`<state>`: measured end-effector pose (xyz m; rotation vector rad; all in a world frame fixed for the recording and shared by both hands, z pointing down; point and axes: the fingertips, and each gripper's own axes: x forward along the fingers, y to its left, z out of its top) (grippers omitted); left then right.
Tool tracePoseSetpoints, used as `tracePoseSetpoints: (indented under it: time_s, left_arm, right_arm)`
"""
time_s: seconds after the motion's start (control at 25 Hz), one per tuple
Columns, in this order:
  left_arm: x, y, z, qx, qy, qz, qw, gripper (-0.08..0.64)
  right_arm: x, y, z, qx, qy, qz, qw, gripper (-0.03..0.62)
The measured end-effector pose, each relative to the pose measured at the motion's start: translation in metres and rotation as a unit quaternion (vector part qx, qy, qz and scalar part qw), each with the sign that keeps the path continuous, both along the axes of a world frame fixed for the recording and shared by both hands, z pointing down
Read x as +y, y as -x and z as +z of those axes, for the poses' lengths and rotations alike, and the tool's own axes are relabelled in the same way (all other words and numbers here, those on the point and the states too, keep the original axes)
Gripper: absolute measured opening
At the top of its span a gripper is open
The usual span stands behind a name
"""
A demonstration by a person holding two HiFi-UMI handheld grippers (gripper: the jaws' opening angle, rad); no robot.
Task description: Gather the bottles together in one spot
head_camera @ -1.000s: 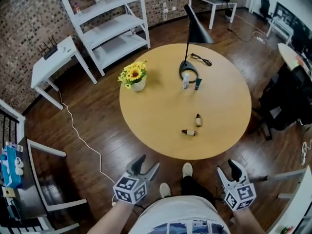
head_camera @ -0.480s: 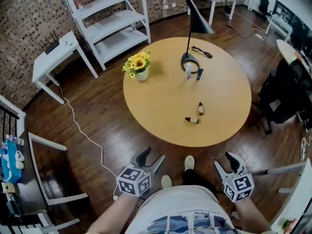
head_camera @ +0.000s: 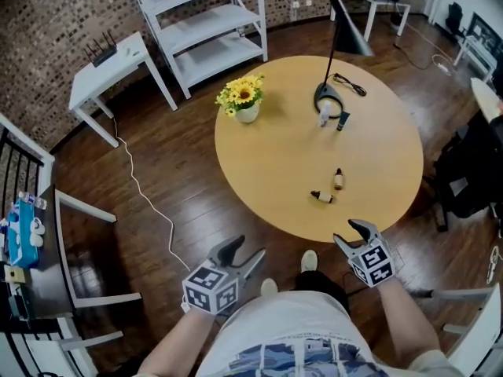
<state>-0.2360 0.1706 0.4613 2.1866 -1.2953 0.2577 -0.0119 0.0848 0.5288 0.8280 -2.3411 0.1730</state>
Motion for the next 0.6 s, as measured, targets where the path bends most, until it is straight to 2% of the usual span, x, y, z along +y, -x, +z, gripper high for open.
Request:
tracePoseSetpoints:
  time_s: [0.16, 0.32, 0.6]
  left_arm:
    - [-0.015, -0.005, 0.005, 0.002, 0.015, -0.024, 0.9996, 0.253]
    - [-0.038, -0.017, 0.008, -0.005, 0.036, -0.037, 0.9987, 0.253]
    - [-0.091, -0.06, 0.008, -0.032, 0.052, -0.03, 0.9977, 0.253]
  right_arm:
    - [-0.06, 0.011, 0.042, 0.024, 0.008, -0.039, 0.999, 0.239]
    - [-0.106, 0.022, 0.09, 0.051, 0.043, -0.075, 0.995, 0.216]
    - [-0.134, 0.039, 0.145, 0.081, 0.1, -0.138, 0.982, 0.214]
